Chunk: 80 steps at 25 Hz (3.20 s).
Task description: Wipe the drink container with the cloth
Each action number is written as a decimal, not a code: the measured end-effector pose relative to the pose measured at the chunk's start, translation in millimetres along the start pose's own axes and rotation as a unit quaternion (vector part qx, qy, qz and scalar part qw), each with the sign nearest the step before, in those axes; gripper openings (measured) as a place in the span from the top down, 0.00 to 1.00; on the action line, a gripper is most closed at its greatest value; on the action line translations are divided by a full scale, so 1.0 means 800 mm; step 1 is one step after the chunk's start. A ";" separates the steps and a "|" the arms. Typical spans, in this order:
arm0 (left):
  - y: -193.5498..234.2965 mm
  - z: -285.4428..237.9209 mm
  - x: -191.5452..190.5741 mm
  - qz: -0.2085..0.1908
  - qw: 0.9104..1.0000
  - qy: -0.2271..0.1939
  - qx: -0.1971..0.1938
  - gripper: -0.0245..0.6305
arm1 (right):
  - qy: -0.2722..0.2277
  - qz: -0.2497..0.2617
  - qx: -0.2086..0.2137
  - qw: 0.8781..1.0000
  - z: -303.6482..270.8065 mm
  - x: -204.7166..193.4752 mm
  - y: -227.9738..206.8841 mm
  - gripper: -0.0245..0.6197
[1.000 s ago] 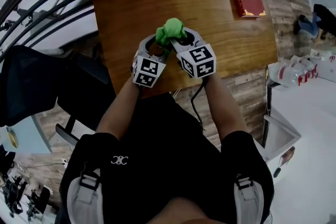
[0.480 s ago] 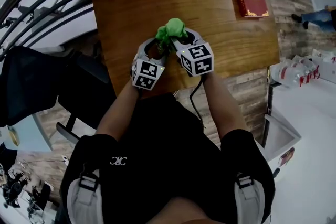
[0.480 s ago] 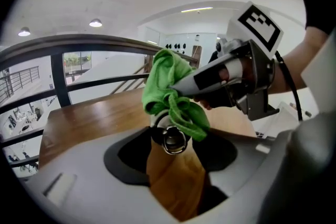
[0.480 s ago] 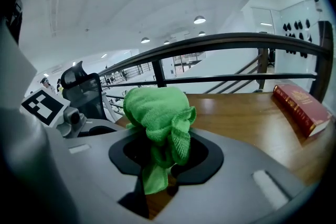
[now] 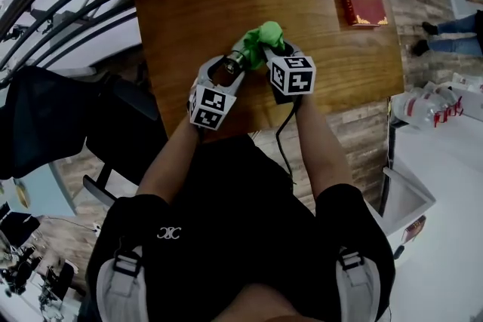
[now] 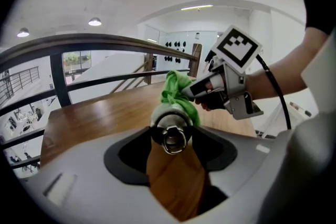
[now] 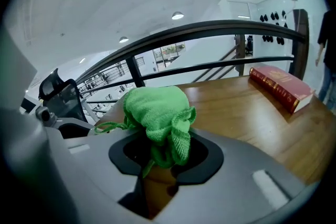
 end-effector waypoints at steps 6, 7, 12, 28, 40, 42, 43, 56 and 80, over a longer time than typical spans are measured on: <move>0.005 0.001 0.002 0.029 1.000 0.003 -0.003 0.51 | 0.011 -0.060 -0.040 0.997 -0.009 -0.023 -0.031 0.79; 0.006 0.001 0.002 0.033 0.999 0.004 -0.004 0.51 | 0.016 -0.067 -0.045 0.997 -0.011 -0.029 -0.034 0.79; 0.004 0.001 -0.001 0.040 0.999 0.012 -0.002 0.51 | 0.049 -0.088 -0.049 0.994 -0.012 -0.065 -0.036 0.79; 0.013 0.000 -0.007 0.086 0.996 0.009 0.003 0.51 | 0.049 -0.098 0.029 0.994 0.022 -0.097 0.042 0.79; 0.001 0.001 -0.002 0.070 0.997 0.011 -0.001 0.54 | -0.008 -0.071 0.047 0.996 0.050 -0.053 0.061 0.79; 0.002 0.001 -0.002 0.068 0.998 0.011 -0.001 0.54 | -0.011 -0.061 0.049 0.997 0.051 -0.049 0.064 0.79; 0.003 0.001 -0.003 0.067 0.998 0.012 -0.001 0.54 | -0.012 -0.056 0.049 0.997 0.052 -0.048 0.065 0.79; -0.004 0.004 -0.006 0.054 0.998 0.031 -0.012 0.54 | 0.000 -0.003 0.005 1.000 0.030 -0.021 0.034 0.79; 0.016 -0.009 -0.002 0.107 0.994 0.024 0.006 0.54 | 0.036 -0.006 -0.041 0.998 0.002 -0.026 0.006 0.78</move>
Point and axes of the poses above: the fingertips, and each gripper's own axes: z backward along the fingers, y to its left, x out of its top, the point moved 4 cm from there along z, backward along the fingers, and after that the axes turned 1 degree about -x, right-handed, at the moved point
